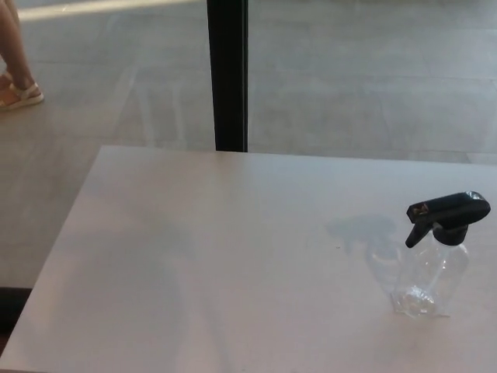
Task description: The robot uses its right hand to grab and lift the lid of the spray bottle kept in the middle of the desk and places the lid on the right side of the bottle
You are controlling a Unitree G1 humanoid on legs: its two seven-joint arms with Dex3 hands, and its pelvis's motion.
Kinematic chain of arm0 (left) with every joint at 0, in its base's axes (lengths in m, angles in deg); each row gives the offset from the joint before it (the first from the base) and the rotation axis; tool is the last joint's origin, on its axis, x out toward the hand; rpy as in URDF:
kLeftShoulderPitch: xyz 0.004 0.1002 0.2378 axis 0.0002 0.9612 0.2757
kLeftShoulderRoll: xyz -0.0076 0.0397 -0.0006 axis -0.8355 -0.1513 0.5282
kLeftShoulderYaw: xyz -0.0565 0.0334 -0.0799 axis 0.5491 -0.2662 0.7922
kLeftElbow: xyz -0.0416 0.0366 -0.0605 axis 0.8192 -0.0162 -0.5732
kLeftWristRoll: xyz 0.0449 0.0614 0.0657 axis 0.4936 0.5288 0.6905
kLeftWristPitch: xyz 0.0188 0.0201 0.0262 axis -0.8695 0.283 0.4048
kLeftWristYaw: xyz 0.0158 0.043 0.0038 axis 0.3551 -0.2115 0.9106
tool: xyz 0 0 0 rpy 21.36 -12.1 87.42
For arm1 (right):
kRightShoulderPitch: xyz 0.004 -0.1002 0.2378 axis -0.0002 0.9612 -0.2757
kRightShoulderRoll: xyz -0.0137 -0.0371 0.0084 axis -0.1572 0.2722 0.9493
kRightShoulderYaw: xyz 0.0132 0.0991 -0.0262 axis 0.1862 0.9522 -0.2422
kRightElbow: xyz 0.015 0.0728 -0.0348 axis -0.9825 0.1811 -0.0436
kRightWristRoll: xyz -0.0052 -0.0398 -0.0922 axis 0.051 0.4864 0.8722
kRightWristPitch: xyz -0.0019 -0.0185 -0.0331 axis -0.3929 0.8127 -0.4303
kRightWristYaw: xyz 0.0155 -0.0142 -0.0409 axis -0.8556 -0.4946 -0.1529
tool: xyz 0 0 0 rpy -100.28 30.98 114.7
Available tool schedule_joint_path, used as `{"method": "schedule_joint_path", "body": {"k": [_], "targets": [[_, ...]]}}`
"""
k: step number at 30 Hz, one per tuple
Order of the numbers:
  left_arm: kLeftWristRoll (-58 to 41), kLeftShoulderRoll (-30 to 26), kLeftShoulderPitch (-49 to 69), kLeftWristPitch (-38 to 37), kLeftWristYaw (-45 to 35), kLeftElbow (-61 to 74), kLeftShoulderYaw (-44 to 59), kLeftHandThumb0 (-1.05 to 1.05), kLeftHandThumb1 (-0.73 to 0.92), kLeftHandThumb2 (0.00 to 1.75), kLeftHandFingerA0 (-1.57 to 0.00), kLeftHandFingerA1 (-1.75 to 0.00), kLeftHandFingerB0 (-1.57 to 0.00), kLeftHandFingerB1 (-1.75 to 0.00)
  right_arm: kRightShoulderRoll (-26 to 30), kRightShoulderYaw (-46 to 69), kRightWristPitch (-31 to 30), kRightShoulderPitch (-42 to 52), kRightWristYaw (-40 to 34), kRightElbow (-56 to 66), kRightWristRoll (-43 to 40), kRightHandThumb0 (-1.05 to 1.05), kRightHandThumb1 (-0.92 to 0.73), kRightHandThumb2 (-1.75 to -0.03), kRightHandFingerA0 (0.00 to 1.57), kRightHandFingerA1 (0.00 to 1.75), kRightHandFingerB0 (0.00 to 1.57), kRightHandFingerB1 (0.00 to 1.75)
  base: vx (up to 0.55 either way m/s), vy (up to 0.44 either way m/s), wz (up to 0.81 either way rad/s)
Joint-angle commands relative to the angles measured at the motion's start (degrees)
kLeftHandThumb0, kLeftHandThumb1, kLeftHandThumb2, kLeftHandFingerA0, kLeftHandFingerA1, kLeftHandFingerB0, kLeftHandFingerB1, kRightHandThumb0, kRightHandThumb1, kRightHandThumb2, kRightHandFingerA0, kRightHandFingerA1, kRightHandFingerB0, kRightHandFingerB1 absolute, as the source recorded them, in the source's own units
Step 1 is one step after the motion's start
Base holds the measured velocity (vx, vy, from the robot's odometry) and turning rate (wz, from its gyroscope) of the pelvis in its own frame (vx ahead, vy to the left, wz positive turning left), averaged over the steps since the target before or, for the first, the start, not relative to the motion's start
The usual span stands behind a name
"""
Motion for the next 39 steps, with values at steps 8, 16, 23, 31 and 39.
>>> {"method": "schedule_joint_path", "body": {"k": [8, 16, 23, 31, 39], "targets": [[-1.35, -2.68, 0.33, -1.87, -1.36, -0.79, 0.41, -0.91, 0.89, 0.67, -0.57, -0.50, -0.38, -0.40, 5.54, -14.00, -18.08, -16.08, 17.16, 31.55, -6.29, -0.71, -0.62, -0.59, 0.41, 0.39, 0.20, 0.30, 0.00, 0.000, 0.00], [-1.25, -2.74, 0.53, -1.86, -1.42, -0.50, 0.24, -0.93, 0.89, 0.67, -0.56, -0.51, -0.38, -0.40, 5.33, -27.53, -16.65, -18.97, 24.83, 33.12, 1.32, -0.79, -0.64, -0.59, 0.41, 0.35, 0.25, 0.29, 0.00, 0.000, 0.00], [-1.07, -2.43, 0.43, -2.18, -1.60, -0.54, 0.02, -0.93, 0.91, 0.67, -0.55, -0.51, -0.37, -0.40, 5.90, -34.14, -22.46, -20.97, 30.43, 35.90, 0.69, -0.76, -0.47, -0.87, 0.31, 0.57, 0.23, 0.43, 0.00, 0.000, 0.00], [-1.31, -2.83, 0.29, -1.67, -1.50, -0.46, 0.27, -0.90, 0.90, 0.67, -0.55, -0.50, -0.38, -0.40, 6.00, -39.21, -24.99, -24.64, 32.38, 36.61, 3.73, -0.71, -0.64, -0.60, 0.34, 0.46, 0.29, 0.30, 0.00, 0.000, 0.00], [-1.19, -2.86, 0.08, -1.82, -1.38, -1.04, 0.09, -0.91, 0.90, 0.67, -0.54, -0.49, -0.38, -0.40, 5.71, -43.92, -23.92, -26.51, 34.95, 37.70, 6.82, -0.76, -0.66, -0.61, 0.31, 0.46, 0.28, 0.30, 0.00, 0.000, 0.00]]}}
